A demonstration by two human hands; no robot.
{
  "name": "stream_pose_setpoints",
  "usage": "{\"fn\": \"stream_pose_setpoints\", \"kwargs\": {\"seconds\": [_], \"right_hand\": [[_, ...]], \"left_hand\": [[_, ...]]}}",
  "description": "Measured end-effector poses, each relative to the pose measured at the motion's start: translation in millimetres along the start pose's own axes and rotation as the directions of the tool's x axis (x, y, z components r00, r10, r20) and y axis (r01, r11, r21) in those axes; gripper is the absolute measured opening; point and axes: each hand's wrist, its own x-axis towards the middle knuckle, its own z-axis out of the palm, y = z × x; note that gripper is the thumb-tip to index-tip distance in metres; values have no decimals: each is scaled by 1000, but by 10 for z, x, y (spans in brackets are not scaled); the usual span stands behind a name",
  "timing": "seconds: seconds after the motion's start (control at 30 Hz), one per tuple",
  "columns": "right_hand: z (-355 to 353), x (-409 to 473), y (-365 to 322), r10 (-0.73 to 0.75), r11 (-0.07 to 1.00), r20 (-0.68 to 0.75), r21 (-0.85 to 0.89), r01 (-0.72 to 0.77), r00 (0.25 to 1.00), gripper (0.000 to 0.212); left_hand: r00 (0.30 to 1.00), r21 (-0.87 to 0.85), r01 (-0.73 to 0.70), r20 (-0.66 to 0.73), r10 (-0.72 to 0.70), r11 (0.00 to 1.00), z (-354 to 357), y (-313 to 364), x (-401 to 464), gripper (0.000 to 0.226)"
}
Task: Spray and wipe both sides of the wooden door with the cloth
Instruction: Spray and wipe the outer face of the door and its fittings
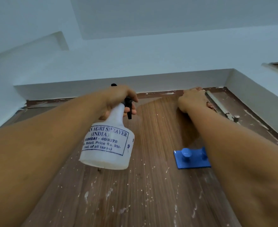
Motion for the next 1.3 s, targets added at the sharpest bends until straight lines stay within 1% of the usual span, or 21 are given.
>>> {"fn": "stream_pose_setpoints", "kwargs": {"seconds": [0.07, 0.13, 0.17, 0.3, 0.4, 0.47, 0.53, 0.67, 0.73, 0.8, 0.9, 0.93, 0.97, 1.0, 1.03, 1.07, 1.1, 1.13, 1.2, 1.27, 1.3], "right_hand": [[46, -85, -185, -99, 991, 26, 92, 96, 995, 47], [54, -59, -203, -187, 977, 52, 119, 179, 981, 50], [61, -26, -169, -182, 977, 35, 118, 176, 983, 50], [113, -74, -63, -2, 996, -89, 90, 10, 996, 47], [116, -172, -207, 47, 997, -95, 68, -40, 994, 43], [144, -249, -431, -35, 998, -80, 54, 39, 996, 41], [187, -366, -718, -186, 982, -53, 23, 188, 981, 39], [210, -699, -1387, -445, 892, 14, 92, 442, 896, 38], [302, -971, -1632, -596, 797, 126, 214, 565, 793, 25], [361, -1178, -1718, -683, 709, 190, 404, 578, 705, 7], [208, -1144, -1609, -757, 638, 217, 452, 623, 617, 8], [137, -1077, -1486, -753, 647, 224, 423, 635, 618, 16], [108, -919, -1299, -707, 695, 196, 369, 617, 679, 24], [112, -764, -1065, -619, 764, 137, 335, 551, 774, 32], [120, -616, -777, -458, 859, 89, 301, 415, 884, 40], [119, -496, -484, -267, 930, 22, 267, 252, 963, 48], [142, -403, -244, -94, 970, -24, 222, 97, 995, 51], [102, -386, -46, 23, 984, -54, 176, -13, 998, 47], [22, -463, 75, 146, 981, -72, 139, -135, 987, 38], [-84, -664, -75, 133, 988, -62, 86, -127, 989, 37], [-73, -790, -231, 52, 997, -49, 55, -50, 997, 38]], "left_hand": [[1000, -2, 3, -14, -4, 1000, -49, -2, -34, 15], [1000, 7, 5, -26, -5, 1000, -65, 14, -52, 12], [1000, 26, 7, -27, -6, 1000, -71, 29, -65, 10], [999, 101, 34, -38, -30, 994, -94, -34, -83, 11], [997, 85, 45, -59, -40, 995, -175, -96, -79, 14], [996, 74, 62, -63, -58, 995, -258, -107, -112, 15], [997, 77, 68, -49, -65, 995, -305, -97, -156, 14], [997, 75, 71, -40, -68, 995, -359, -123, -210, 14], [996, 51, 84, -46, -82, 995, -389, -152, -193, 13], [993, 37, 97, -70, -94, 995, -401, -163, -181, 18], [991, 73, 121, -71, -115, 990, -364, -100, -206, 14], [991, 102, 122, -65, -116, 987, -348, -88, -210, 13], [991, 128, 123, -61, -116, 984, -332, -54, -211, 13], [992, 137, 119, -56, -112, 983, -315, -31, -226, 13], [993, 137, 111, -52, -104, 984, -300, -2, -237, 14], [994, 129, 105, -47, -99, 986, -287, 18, -244, 14], [994, 123, 101, -42, -96, 987, -272, 37, -247, 15], [995, 115, 99, -36, -95, 988, -257, 47, -255, 15], [995, 104, 95, -30, -93, 990, -232, 58, -260, 12], [996, 105, 90, -28, -87, 990, -206, 53, -256, 9], [995, 110, 96, -31, -93, 989, -197, 48, -254, 9]]}}
